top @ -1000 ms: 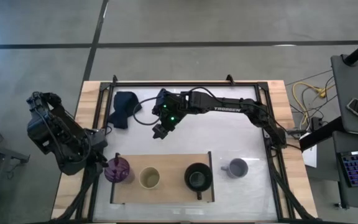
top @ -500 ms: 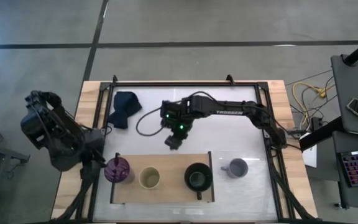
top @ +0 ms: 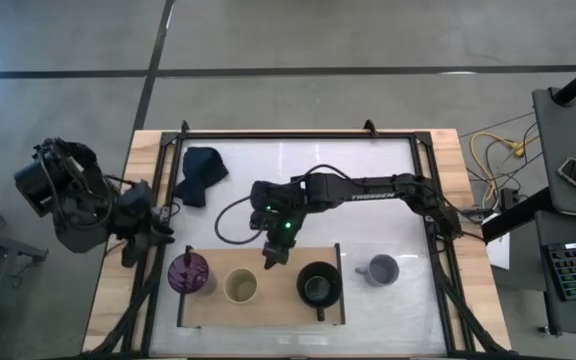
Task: Stack small to large cups/mugs on shelf
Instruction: Adjust the yellow cup on the shelf
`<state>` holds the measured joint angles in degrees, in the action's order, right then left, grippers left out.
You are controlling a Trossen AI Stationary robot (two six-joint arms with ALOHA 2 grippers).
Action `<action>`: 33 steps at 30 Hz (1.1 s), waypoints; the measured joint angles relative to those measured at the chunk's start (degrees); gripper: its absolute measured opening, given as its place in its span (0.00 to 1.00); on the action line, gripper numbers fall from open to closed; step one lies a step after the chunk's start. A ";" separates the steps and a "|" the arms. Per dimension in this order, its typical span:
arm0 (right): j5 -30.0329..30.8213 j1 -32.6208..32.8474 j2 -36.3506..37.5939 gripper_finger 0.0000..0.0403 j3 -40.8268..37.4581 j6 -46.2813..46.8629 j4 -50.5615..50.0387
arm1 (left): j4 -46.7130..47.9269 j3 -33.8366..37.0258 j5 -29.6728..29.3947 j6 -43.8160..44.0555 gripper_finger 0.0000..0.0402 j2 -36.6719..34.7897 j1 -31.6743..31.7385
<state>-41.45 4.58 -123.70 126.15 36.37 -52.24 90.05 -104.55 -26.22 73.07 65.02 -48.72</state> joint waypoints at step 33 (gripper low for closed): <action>-0.45 5.92 -0.17 0.02 -1.54 10.15 11.15 | -0.03 2.01 -4.30 -4.59 0.24 -2.67 0.01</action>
<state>-41.90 10.50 -123.87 124.61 46.52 -41.09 90.02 -102.54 -30.52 68.48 62.35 -48.71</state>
